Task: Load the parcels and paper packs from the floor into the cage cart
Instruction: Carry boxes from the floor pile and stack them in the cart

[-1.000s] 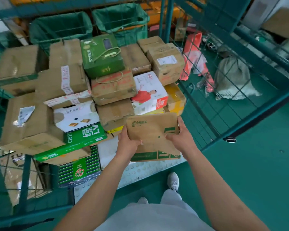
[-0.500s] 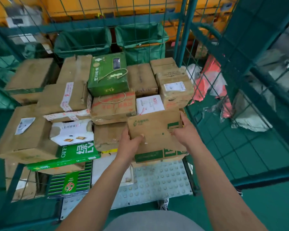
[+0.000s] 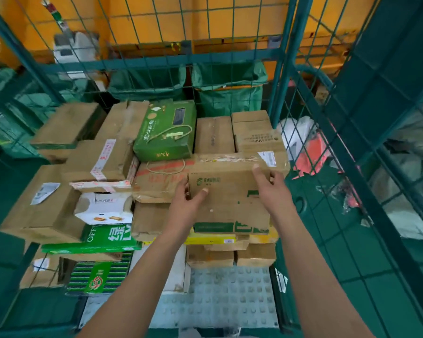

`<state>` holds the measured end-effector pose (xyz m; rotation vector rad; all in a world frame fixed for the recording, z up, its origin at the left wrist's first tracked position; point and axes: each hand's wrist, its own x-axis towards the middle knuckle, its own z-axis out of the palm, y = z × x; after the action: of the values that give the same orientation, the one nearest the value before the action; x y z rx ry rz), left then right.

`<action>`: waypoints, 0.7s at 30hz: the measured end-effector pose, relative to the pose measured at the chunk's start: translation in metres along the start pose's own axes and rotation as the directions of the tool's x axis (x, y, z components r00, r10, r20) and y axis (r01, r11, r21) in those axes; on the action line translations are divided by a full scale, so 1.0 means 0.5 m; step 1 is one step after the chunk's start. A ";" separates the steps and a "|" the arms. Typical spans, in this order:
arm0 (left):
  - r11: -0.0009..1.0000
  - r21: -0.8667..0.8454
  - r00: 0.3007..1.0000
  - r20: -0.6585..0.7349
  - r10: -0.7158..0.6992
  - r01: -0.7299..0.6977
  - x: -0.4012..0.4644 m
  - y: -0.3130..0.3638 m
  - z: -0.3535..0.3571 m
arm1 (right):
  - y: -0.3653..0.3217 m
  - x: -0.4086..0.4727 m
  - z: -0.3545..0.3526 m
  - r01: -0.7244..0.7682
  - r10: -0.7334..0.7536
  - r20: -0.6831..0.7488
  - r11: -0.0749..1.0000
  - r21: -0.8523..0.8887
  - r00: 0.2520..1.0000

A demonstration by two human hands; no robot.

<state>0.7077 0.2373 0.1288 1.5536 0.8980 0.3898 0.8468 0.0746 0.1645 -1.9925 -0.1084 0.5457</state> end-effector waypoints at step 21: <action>0.998 -0.051 0.993 -0.110 -0.048 0.043 0.354 0.127 0.064 | -0.164 0.302 0.063 0.015 -0.014 -0.019 0.997 0.082 1.000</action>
<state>0.8639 0.3464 0.1391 1.4758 1.0011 0.4658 0.9812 0.1857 0.1739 -1.9149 -0.0879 0.5144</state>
